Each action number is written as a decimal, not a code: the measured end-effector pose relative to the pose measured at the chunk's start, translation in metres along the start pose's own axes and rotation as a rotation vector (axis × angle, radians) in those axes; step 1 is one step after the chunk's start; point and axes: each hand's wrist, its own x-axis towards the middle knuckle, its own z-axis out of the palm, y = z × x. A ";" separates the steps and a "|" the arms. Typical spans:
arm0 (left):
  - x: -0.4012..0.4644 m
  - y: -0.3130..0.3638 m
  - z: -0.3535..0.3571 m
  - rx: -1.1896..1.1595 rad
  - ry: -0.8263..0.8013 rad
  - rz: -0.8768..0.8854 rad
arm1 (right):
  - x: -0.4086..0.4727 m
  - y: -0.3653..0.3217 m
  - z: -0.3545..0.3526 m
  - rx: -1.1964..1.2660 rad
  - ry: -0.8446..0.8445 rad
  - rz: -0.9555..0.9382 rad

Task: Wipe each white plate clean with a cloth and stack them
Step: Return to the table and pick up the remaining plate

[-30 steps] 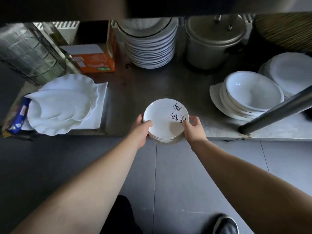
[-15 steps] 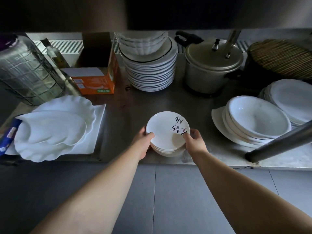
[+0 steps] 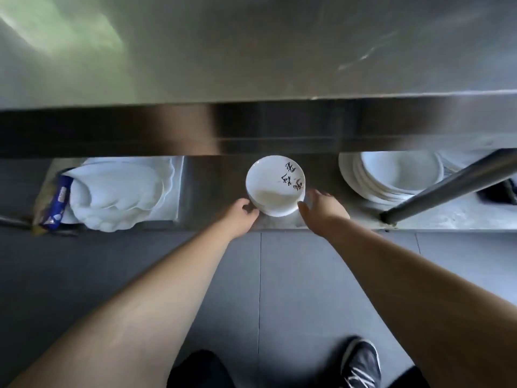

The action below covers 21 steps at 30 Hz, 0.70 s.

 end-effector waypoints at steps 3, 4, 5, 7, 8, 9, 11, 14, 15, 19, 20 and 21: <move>-0.073 0.023 -0.019 -0.016 -0.077 -0.003 | -0.064 -0.017 -0.038 -0.074 -0.078 -0.025; -0.099 0.033 -0.030 0.009 -0.089 0.004 | -0.087 -0.023 -0.054 -0.072 -0.089 -0.013; -0.124 0.044 -0.043 0.044 -0.098 0.018 | -0.110 -0.030 -0.072 -0.069 -0.091 -0.002; -0.177 0.066 -0.074 0.170 -0.111 0.058 | -0.157 -0.042 -0.108 -0.079 -0.105 0.010; -0.203 0.078 -0.092 0.241 -0.114 0.085 | -0.179 -0.049 -0.127 -0.088 -0.109 0.014; -0.229 0.090 -0.109 0.299 -0.122 0.109 | -0.203 -0.056 -0.148 -0.091 -0.112 0.024; -0.279 0.117 -0.144 0.360 -0.134 0.155 | -0.248 -0.072 -0.192 -0.086 -0.109 0.049; -0.342 0.155 -0.191 0.364 -0.170 0.214 | -0.312 -0.095 -0.261 -0.046 -0.053 0.082; -0.360 0.166 -0.204 0.387 -0.177 0.236 | -0.332 -0.099 -0.282 -0.029 -0.033 0.091; -0.410 0.213 -0.240 0.447 -0.165 0.293 | -0.400 -0.096 -0.350 0.020 0.023 0.138; -0.418 0.226 -0.243 0.431 -0.171 0.308 | -0.412 -0.091 -0.364 0.026 0.047 0.143; -0.424 0.241 -0.245 0.418 -0.181 0.329 | -0.423 -0.085 -0.377 0.031 0.074 0.148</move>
